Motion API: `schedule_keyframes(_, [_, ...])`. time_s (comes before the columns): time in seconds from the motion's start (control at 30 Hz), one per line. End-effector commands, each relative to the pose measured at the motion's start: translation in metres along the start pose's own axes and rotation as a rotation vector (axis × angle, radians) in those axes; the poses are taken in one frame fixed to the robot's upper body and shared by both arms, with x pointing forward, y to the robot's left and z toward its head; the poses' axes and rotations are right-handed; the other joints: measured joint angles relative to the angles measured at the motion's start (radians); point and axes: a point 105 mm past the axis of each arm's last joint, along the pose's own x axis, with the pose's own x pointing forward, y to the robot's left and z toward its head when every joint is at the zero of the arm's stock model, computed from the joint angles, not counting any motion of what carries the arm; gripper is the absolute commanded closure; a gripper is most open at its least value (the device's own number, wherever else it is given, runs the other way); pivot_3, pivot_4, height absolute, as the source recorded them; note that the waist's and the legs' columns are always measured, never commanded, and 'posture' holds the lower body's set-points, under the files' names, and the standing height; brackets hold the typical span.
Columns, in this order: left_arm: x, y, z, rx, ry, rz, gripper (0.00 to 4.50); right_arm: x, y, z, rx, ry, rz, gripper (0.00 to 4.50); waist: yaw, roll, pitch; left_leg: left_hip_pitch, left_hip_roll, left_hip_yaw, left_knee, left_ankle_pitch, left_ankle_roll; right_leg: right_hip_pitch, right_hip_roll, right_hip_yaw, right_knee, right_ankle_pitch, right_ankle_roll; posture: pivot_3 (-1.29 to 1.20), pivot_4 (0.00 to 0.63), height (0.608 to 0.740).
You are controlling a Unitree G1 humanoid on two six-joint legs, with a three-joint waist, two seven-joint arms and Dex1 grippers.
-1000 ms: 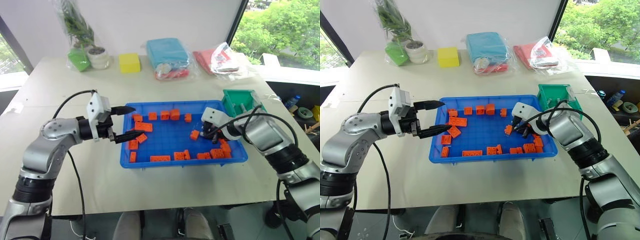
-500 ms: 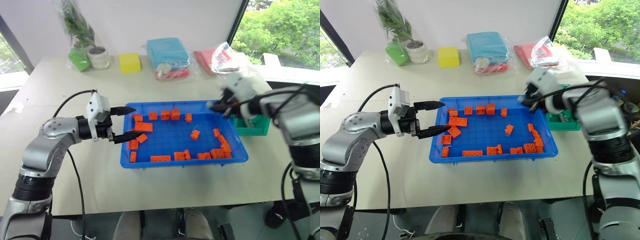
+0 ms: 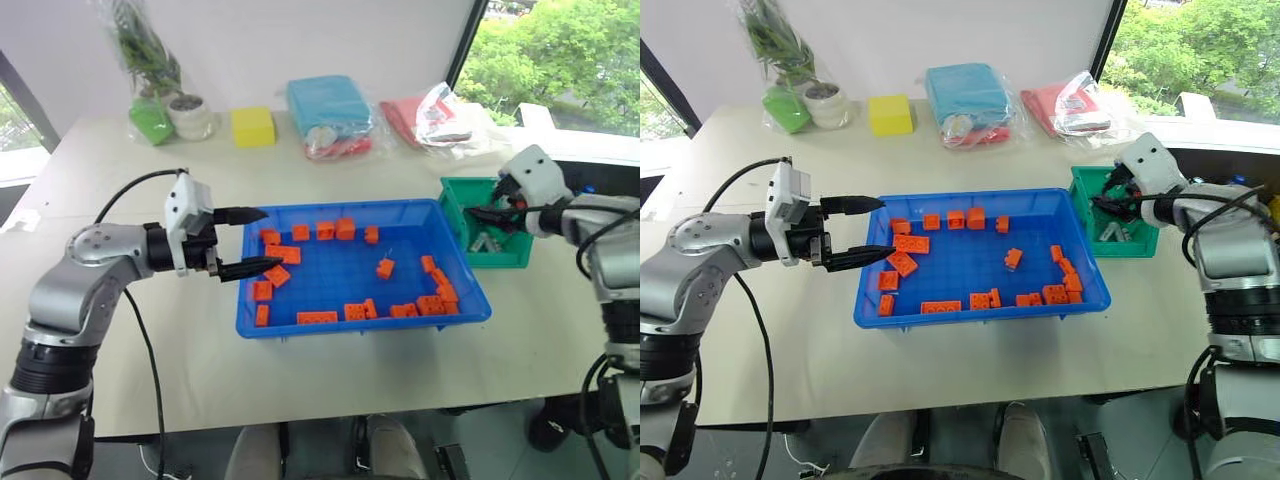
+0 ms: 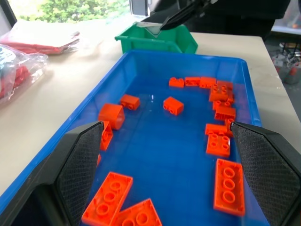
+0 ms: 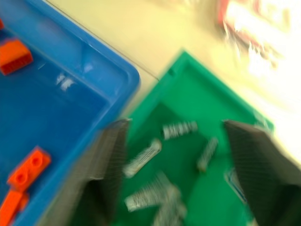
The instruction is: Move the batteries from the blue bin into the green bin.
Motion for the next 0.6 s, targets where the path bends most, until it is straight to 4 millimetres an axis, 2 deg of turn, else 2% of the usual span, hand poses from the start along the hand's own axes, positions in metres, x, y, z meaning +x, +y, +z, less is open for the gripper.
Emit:
schedule_keyframes(0.03, [-0.012, 0.005, 0.012, 0.041, -0.016, 0.03, 0.0, -0.017, -0.023, 0.01, -0.037, -0.065, -0.062, 0.89, 0.007, 0.0, 0.0, 0.0, 0.0, 0.0, 0.0, 0.0, 0.0, 0.0, 0.0, 0.0, 0.0, 0.0, 0.0, 0.0, 0.15, 0.704])
schedule_keyframes(0.2, [-0.027, 0.004, 0.014, 0.032, 0.004, 0.068, 0.0, -0.051, 0.019, 0.023, -0.003, -0.183, 0.303, 0.89, 0.005, 0.0, 0.0, 0.0, 0.0, -0.002, 0.001, 0.0, 0.0, 0.001, 0.0, 0.0, -0.001, 0.0, 0.0, 0.0, 0.15, 0.704])
schedule_keyframes(0.3, [-0.041, 0.001, 0.014, 0.014, 0.028, 0.087, 0.0, -0.073, 0.041, 0.021, -0.083, -0.211, 0.461, 0.89, 0.004, 0.0, 0.0, 0.0, 0.0, -0.002, 0.0, 0.0, 0.0, 0.001, 0.0, 0.0, -0.001, 0.0, 0.0, 0.0, 0.15, 0.704])
schedule_keyframes(0.47, [-0.052, -0.002, 0.014, 0.003, 0.045, 0.103, 0.0, -0.083, 0.043, 0.015, -0.048, -0.227, 0.517, 0.89, 0.005, 0.001, 0.001, 0.004, 0.001, -0.001, 0.0, -0.001, -0.001, 0.001, 0.0, 0.0, -0.002, -0.003, -0.004, 0.0, 0.15, 0.704])
schedule_keyframes(0.6, [-0.054, -0.006, 0.012, 0.012, 0.065, 0.115, 0.0, -0.078, 0.048, 0.009, -0.037, -0.23, 0.549, 0.89, 0.008, 0.001, 0.001, 0.006, 0.001, -0.001, 0.0, -0.003, -0.004, 0.001, 0.0, 0.0, -0.003, -0.003, -0.004, 0.0, 0.15, 0.704])
